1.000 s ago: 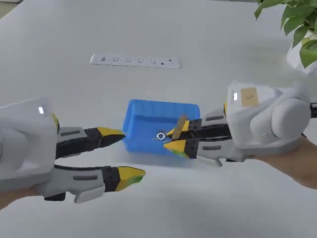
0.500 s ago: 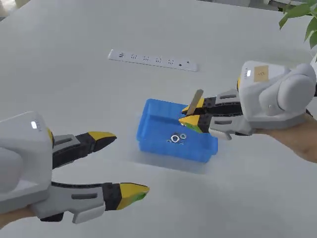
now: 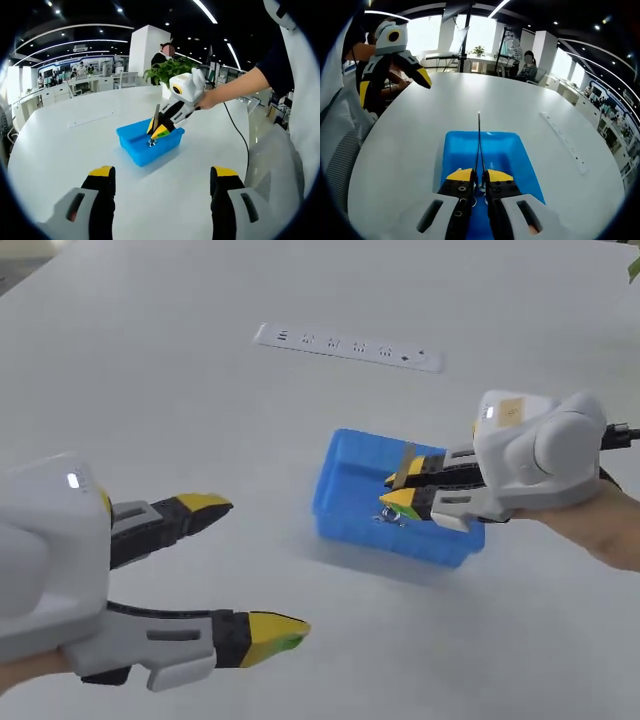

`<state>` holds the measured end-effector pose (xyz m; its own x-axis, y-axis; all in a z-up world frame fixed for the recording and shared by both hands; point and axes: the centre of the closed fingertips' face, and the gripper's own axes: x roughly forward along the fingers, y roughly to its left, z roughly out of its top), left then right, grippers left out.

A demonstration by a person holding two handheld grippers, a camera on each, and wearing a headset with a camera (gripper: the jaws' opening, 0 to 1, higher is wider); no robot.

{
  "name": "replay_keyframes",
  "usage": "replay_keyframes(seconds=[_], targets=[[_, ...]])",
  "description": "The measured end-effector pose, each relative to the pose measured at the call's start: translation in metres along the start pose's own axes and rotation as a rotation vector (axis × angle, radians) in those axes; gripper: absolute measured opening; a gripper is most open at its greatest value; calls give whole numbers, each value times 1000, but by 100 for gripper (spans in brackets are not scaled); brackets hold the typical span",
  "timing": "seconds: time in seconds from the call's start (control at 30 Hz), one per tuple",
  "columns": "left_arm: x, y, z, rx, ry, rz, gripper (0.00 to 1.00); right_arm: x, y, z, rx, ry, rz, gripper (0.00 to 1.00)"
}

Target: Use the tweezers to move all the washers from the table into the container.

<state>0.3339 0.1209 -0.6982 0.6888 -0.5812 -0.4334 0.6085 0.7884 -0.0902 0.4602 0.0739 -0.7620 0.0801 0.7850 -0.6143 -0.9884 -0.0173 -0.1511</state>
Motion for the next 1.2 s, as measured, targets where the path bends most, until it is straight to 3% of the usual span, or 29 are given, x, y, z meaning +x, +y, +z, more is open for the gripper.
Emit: replay_keyframes(seconds=[0.23,0.77,0.97,1.2], targets=[[0,3,-5,5,29,9,83,3,4,-1,-3,12,28,10],[-1,1,-6,-6,29,9,83,-2,1,0,-8,16,6,9],[2,-2,-2,2,23,0,82,-12,-8,7,-19,15,-27,8],[4,-6,6,17,7,-10,81,-32,-10,30,-28,-19,-50,7]])
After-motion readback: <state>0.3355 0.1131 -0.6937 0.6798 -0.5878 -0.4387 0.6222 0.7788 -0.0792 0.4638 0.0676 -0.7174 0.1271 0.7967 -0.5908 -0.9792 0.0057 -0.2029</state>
